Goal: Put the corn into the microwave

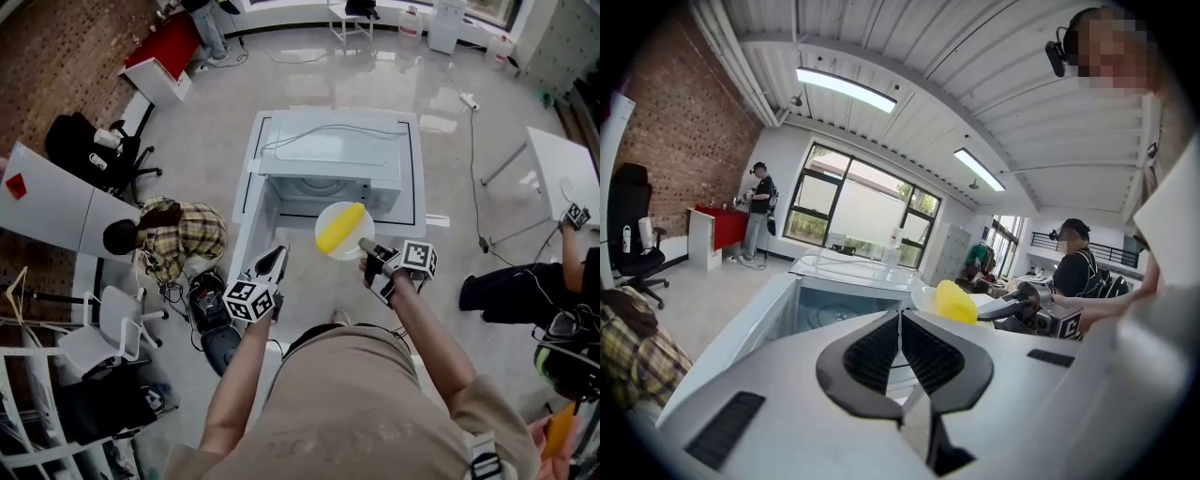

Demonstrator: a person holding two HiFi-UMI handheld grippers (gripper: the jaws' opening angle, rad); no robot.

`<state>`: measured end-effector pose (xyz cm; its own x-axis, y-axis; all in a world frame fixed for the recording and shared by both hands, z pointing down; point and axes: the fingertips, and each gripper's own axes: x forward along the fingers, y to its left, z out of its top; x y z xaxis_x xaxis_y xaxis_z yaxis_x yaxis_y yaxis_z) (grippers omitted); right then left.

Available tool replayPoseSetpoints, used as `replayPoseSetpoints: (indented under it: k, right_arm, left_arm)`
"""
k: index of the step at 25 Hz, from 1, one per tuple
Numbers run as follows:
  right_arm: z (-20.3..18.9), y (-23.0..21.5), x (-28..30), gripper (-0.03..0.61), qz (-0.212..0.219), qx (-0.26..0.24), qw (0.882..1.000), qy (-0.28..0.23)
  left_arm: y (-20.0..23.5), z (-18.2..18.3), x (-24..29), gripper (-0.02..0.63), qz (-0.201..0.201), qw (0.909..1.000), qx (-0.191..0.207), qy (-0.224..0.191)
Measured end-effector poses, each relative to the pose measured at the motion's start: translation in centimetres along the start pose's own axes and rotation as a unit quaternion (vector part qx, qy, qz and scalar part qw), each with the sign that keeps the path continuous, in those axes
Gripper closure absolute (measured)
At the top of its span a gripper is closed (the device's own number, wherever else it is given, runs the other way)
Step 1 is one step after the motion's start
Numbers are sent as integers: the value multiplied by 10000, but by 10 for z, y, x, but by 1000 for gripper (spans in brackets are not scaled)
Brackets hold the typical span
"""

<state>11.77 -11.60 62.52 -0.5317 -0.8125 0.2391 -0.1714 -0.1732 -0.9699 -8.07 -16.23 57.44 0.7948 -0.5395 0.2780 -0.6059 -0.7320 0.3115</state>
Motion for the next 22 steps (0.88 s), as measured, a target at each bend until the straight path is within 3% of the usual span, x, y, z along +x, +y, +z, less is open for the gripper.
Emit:
replayPoseSetpoints:
  k: [11,22]
  right_arm:
    - [8,-6,17,563,-16,75,9999,-114]
    - [9,-1,36,563,-123,275,9974,-650]
  left_arm:
    - [17,11,9,607,-5,9997,-249,-45]
    - [35,19,33,609,-599,9976,-313,181]
